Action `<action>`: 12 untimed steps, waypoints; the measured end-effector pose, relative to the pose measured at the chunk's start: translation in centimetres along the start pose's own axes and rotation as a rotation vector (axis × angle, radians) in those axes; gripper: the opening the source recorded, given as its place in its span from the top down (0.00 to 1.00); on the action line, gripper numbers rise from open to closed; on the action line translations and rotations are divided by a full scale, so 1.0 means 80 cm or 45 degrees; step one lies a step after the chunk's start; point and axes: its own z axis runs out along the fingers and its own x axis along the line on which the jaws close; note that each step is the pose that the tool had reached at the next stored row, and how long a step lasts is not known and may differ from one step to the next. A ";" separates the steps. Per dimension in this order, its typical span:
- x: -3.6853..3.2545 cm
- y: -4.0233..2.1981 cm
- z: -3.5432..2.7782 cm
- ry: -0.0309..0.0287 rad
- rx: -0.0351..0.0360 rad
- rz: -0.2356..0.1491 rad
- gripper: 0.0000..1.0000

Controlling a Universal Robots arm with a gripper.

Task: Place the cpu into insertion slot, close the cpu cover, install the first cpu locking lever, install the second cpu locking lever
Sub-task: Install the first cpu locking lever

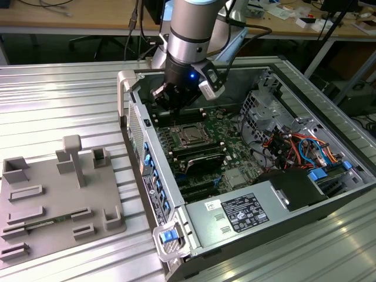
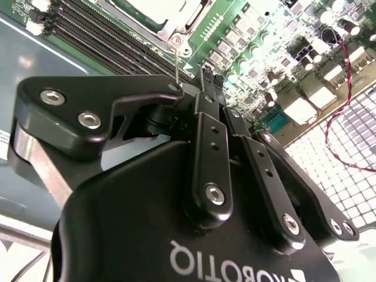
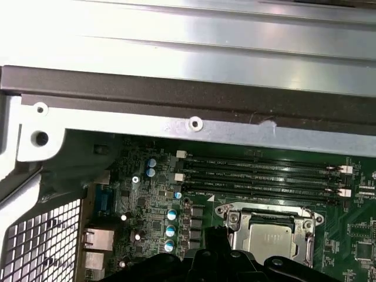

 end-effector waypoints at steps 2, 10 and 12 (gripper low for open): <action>0.0013 0.0006 0.0000 0.0006 0.0000 0.000 0.89; -0.0026 0.0154 0.0039 0.0026 -0.0002 0.000 0.89; -0.0104 0.0169 0.0060 0.0038 -0.0004 0.000 0.89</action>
